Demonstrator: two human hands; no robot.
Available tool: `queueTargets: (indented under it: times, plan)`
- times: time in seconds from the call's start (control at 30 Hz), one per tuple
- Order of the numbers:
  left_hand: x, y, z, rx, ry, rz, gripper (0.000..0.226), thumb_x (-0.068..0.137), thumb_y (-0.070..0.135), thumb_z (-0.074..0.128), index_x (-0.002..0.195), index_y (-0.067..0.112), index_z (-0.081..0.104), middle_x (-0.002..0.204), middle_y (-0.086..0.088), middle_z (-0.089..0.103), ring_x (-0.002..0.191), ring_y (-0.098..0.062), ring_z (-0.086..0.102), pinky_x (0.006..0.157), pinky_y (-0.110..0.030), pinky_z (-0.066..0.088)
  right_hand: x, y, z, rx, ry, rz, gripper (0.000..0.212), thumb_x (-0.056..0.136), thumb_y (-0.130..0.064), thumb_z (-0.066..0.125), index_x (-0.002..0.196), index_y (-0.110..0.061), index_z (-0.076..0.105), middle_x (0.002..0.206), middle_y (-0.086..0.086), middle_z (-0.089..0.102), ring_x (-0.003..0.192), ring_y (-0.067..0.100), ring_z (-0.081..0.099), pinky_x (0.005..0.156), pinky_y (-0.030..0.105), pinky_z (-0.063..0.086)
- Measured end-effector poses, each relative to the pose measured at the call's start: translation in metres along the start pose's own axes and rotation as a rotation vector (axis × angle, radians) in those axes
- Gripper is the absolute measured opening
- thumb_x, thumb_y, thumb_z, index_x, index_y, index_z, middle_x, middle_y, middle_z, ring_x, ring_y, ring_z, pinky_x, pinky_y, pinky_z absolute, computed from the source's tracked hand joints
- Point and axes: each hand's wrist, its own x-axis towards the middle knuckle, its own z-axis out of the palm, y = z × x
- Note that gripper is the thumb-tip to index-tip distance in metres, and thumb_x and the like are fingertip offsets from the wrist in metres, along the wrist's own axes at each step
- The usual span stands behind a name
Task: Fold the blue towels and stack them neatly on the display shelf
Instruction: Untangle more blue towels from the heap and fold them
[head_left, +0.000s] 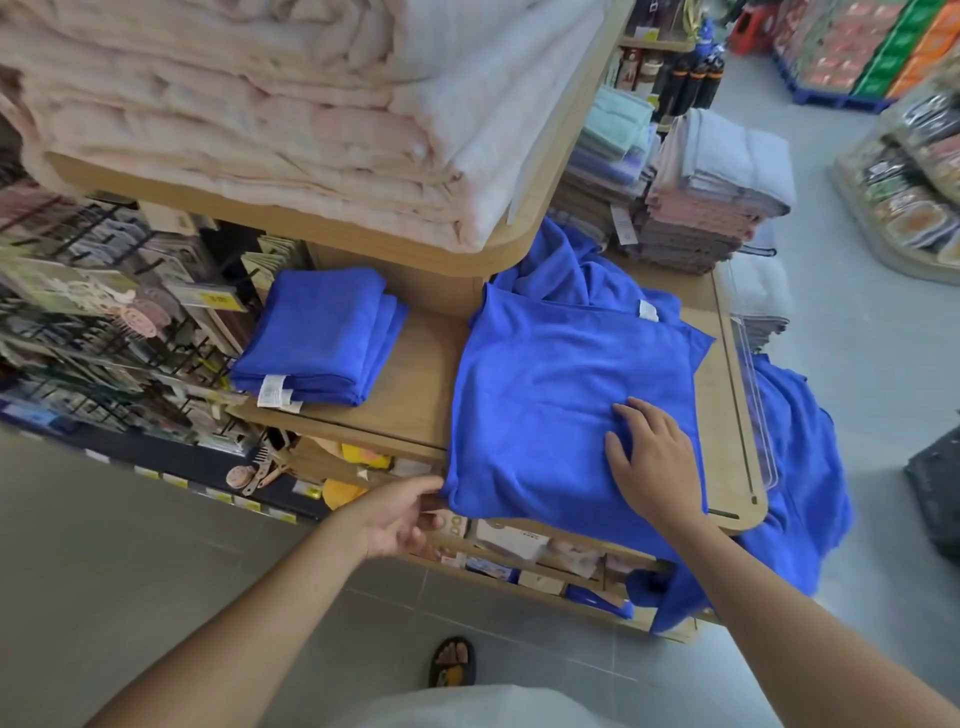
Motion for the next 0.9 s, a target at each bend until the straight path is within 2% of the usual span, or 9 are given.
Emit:
queueTargets:
  times: [0.13, 0.23, 0.3, 0.37, 0.43, 0.57, 0.67, 0.77, 0.9]
  plan:
    - [-0.005, -0.011, -0.02, 0.009, 0.106, 0.03, 0.028, 0.1, 0.037, 0.054, 0.115, 0.017, 0.067, 0.101, -0.004, 0.075, 0.066, -0.011, 0.06, 0.042, -0.017, 0.032, 0.0, 0.001, 0.0, 0.002, 0.0, 0.001, 0.045, 0.1, -0.038, 0.054, 0.141, -0.02, 0.056, 0.148, -0.001, 0.052, 0.138, 0.022, 0.045, 0.113, 0.042, 0.039]
    - [-0.004, -0.027, -0.032, -0.164, 0.279, 0.026, 0.018, 0.096, 0.021, 0.054, 0.108, 0.012, 0.065, 0.085, -0.002, 0.074, 0.059, -0.012, 0.057, 0.041, -0.018, 0.029, -0.001, 0.0, 0.0, 0.012, -0.001, 0.001, 0.044, 0.1, -0.037, 0.054, 0.141, -0.019, 0.056, 0.148, -0.001, 0.053, 0.138, 0.022, 0.045, 0.113, 0.043, 0.039]
    - [-0.004, -0.038, -0.041, -0.237, 0.337, 0.049, 0.019, 0.092, 0.009, 0.052, 0.107, 0.01, 0.062, 0.088, -0.003, 0.074, 0.06, -0.013, 0.055, 0.042, -0.019, 0.031, 0.0, -0.001, 0.0, 0.016, 0.002, 0.002, 0.044, 0.1, -0.037, 0.055, 0.141, -0.019, 0.057, 0.147, -0.001, 0.053, 0.138, 0.022, 0.045, 0.113, 0.043, 0.039]
    - [-0.005, -0.044, -0.043, -0.171, 0.296, 0.126, 0.025, 0.092, 0.007, 0.055, 0.114, 0.007, 0.066, 0.111, -0.008, 0.075, 0.069, -0.017, 0.063, 0.049, -0.023, 0.04, -0.001, -0.001, -0.001, 0.013, 0.003, -0.001, 0.044, 0.1, -0.037, 0.055, 0.141, -0.019, 0.056, 0.147, -0.001, 0.053, 0.138, 0.022, 0.045, 0.113, 0.043, 0.039]
    - [-0.008, -0.045, -0.038, -0.162, 0.176, 0.223, 0.027, 0.096, 0.018, 0.06, 0.122, 0.014, 0.066, 0.123, -0.009, 0.071, 0.081, -0.024, 0.071, 0.059, -0.03, 0.049, -0.001, 0.0, -0.002, 0.013, 0.005, -0.002, 0.044, 0.1, -0.036, 0.055, 0.141, -0.019, 0.057, 0.147, -0.001, 0.053, 0.138, 0.022, 0.045, 0.114, 0.043, 0.039]
    - [-0.01, -0.036, -0.016, 0.056, 0.115, 0.328, 0.036, 0.089, 0.043, 0.073, 0.12, 0.027, 0.066, 0.113, -0.002, 0.076, 0.087, -0.022, 0.074, 0.063, -0.028, 0.055, 0.0, -0.001, -0.001, 0.014, 0.002, -0.001, 0.045, 0.1, -0.037, 0.054, 0.141, -0.019, 0.056, 0.148, -0.001, 0.053, 0.139, 0.022, 0.044, 0.114, 0.043, 0.039]
    - [-0.002, -0.035, -0.01, 0.206, 0.304, 0.404, 0.022, 0.09, 0.038, 0.073, 0.109, 0.026, 0.071, 0.086, 0.002, 0.077, 0.068, -0.011, 0.069, 0.057, -0.024, 0.05, 0.0, -0.001, 0.0, 0.003, -0.008, -0.008, 0.046, 0.101, -0.038, 0.053, 0.142, -0.019, 0.055, 0.149, 0.0, 0.051, 0.139, 0.023, 0.044, 0.113, 0.044, 0.038]
    - [0.002, -0.043, -0.02, 0.235, 0.431, 0.458, 0.013, 0.094, 0.033, 0.07, 0.097, 0.021, 0.074, 0.063, 0.003, 0.066, 0.059, -0.013, 0.059, 0.054, -0.027, 0.045, 0.0, 0.002, 0.0, -0.05, -0.061, -0.045, 0.052, 0.102, -0.044, 0.047, 0.148, -0.018, 0.049, 0.155, 0.002, 0.045, 0.145, 0.026, 0.038, 0.116, 0.045, 0.034]
    - [-0.003, -0.044, -0.022, 0.585, 0.493, 0.536, 0.016, 0.097, 0.034, 0.065, 0.089, 0.022, 0.07, 0.071, -0.003, 0.071, 0.063, -0.025, 0.065, 0.062, -0.036, 0.05, -0.007, 0.015, 0.0, -0.203, -0.179, -0.127, 0.073, 0.102, -0.064, 0.021, 0.162, -0.024, 0.023, 0.17, -0.001, 0.02, 0.157, 0.021, 0.014, 0.128, 0.043, 0.013]
